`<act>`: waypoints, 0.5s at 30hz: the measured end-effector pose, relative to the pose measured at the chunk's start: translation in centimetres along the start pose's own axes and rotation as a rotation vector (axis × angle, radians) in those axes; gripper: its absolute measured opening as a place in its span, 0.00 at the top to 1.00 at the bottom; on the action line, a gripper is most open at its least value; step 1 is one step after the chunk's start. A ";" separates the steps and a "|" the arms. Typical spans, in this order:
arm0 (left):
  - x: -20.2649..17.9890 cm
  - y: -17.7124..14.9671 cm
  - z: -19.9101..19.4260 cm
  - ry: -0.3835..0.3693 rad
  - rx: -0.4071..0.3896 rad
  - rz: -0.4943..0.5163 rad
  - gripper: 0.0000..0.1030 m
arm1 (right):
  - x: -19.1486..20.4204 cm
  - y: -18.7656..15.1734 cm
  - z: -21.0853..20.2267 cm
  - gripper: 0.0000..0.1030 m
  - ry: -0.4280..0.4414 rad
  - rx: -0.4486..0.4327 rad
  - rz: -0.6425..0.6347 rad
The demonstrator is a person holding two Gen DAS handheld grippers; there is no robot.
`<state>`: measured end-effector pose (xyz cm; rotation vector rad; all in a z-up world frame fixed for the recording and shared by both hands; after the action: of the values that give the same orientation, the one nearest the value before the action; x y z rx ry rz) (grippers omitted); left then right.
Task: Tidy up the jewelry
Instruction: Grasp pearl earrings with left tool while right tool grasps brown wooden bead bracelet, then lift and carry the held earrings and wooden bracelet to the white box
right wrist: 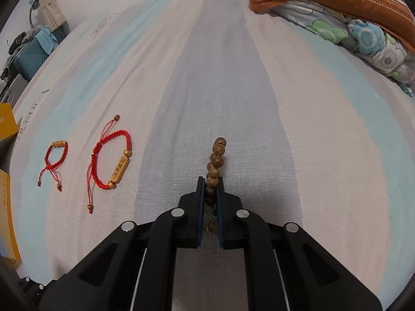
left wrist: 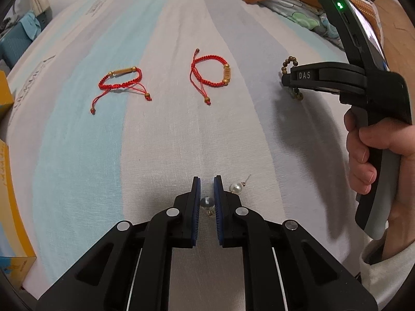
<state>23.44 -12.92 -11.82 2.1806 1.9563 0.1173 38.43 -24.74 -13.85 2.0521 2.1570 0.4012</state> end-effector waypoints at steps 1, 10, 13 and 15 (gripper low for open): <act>0.0 -0.1 -0.3 -0.006 -0.005 0.003 0.90 | 0.0 -0.1 -0.3 0.93 0.003 -0.008 0.000; 0.4 0.3 -2.5 0.018 -0.059 0.014 0.90 | 0.6 -0.9 -3.3 0.93 0.018 -0.072 -0.006; 0.4 0.3 -3.1 0.021 -0.072 0.016 0.90 | 0.7 -1.3 -4.4 0.93 0.013 -0.092 0.001; 0.5 0.2 -3.5 0.033 -0.084 0.020 0.90 | 0.6 -1.5 -5.4 0.93 0.008 -0.110 0.016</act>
<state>23.04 -12.11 -8.37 2.1583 1.9116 0.2359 35.44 -24.69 -9.10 2.0129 2.0745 0.5183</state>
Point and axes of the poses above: each gripper's, at about its wrist camera, not at the fingertips, and z roughly the way its jaws point, x to its left, y to its top, the point moved 7 cm from there along z, roughly the way its jaws point, and after that the axes turned 13 degrees about x, right-handed, at the moved point
